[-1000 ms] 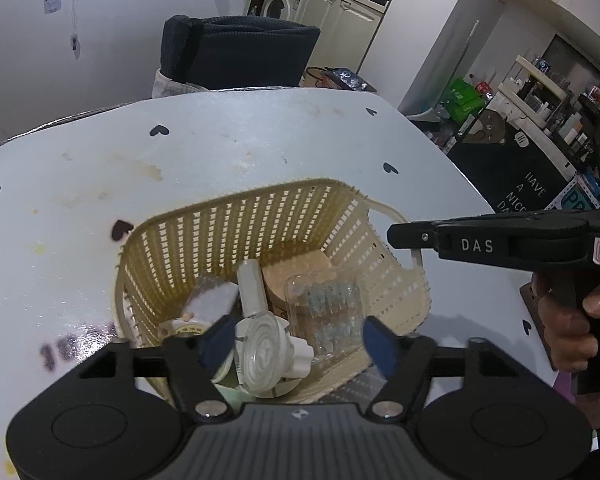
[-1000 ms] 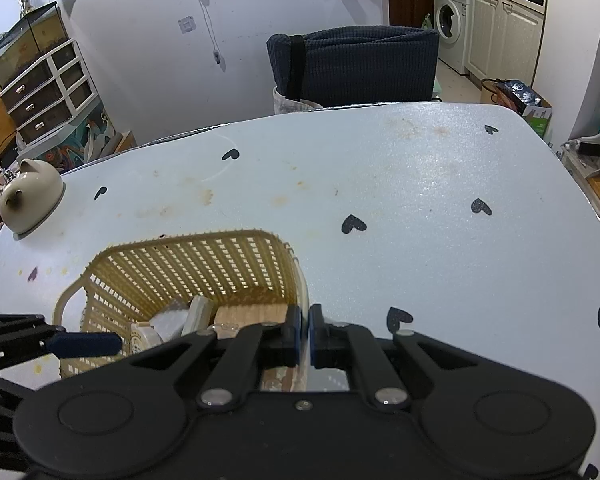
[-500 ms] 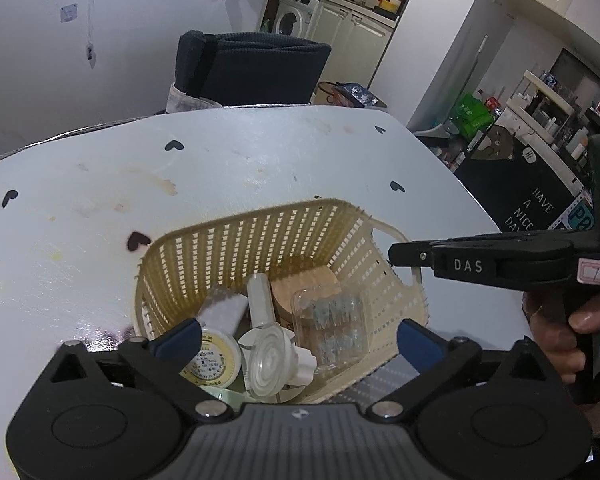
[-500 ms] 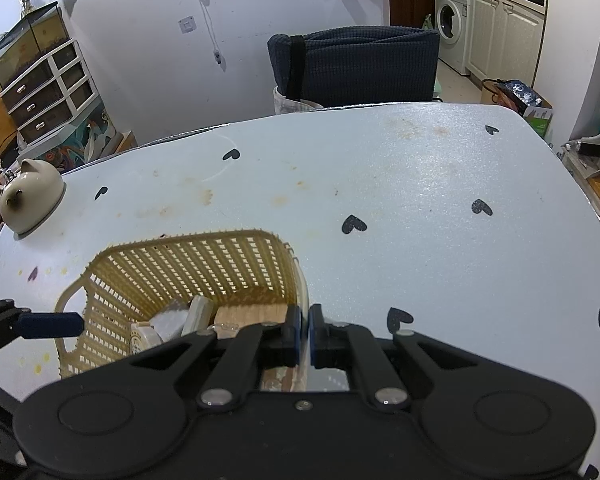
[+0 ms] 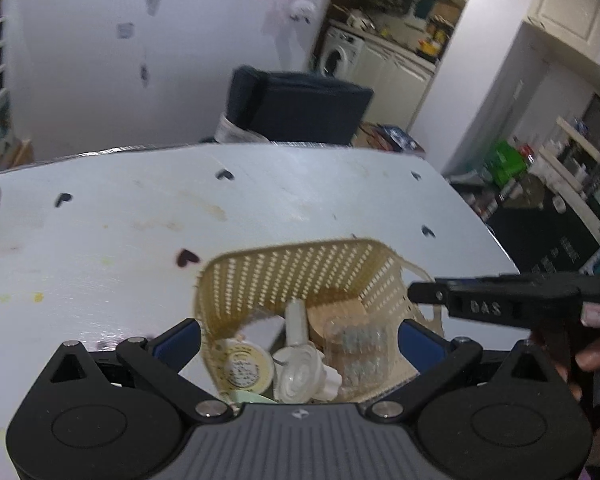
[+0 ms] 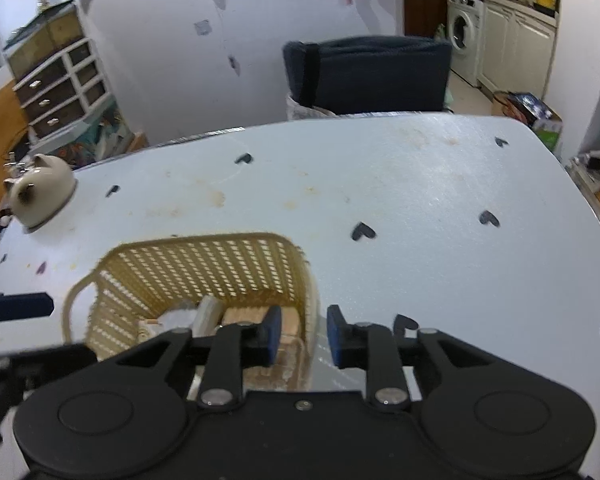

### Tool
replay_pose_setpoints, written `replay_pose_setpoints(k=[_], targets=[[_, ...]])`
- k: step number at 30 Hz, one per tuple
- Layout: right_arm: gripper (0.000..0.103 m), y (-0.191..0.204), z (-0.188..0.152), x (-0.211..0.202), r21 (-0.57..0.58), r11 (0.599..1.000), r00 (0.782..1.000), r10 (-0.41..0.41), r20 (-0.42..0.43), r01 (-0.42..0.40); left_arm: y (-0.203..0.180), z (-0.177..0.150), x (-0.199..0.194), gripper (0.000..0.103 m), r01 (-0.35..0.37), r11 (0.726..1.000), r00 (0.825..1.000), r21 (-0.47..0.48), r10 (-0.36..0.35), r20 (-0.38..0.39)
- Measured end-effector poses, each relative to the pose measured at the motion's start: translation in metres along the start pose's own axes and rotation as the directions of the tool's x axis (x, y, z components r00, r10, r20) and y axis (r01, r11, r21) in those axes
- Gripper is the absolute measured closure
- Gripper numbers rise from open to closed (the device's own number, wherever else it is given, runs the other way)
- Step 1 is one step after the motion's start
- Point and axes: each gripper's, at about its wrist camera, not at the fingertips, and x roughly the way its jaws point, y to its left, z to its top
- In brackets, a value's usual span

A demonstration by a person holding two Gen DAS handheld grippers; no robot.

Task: Organize rigid objects

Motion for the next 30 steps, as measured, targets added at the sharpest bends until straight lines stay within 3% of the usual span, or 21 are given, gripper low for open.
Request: replay_pose_setpoints(k=[8,13,17,23,30], targets=[[0.057,0.011,-0.007,-0.036,-0.054,0.998,0.994,0.018,0.106,-0.012,0.002,-0.007,-0.031,0.000,-0.068,0.997,0.993,-0.022,0.070,0.092],[0.047,0.014,-0.017,-0.063,-0.047,0.999,0.985,-0.001,0.174,0.010,-0.002,-0.014,-0.050,0.000,-0.164,0.986,0.979,-0.017,0.164,0.124],[0.035,0.018,-0.030,-0.087,-0.043,0.999,0.971,-0.021,0.238,0.032,0.001,-0.023,-0.066,0.000,-0.152,0.988,0.975,-0.020,0.154,0.159],[0.029,0.026,-0.054,-0.115,-0.020,0.997,0.949,-0.061,0.309,0.070,0.004,-0.040,-0.091,0.000,-0.229,0.973,0.954,-0.020,0.228,0.195],[0.019,0.042,-0.079,-0.134,-0.020,0.994,0.933,-0.092,0.349,0.106,0.012,-0.061,-0.116,0.000,-0.242,0.970,0.945,-0.027,0.242,0.221]])
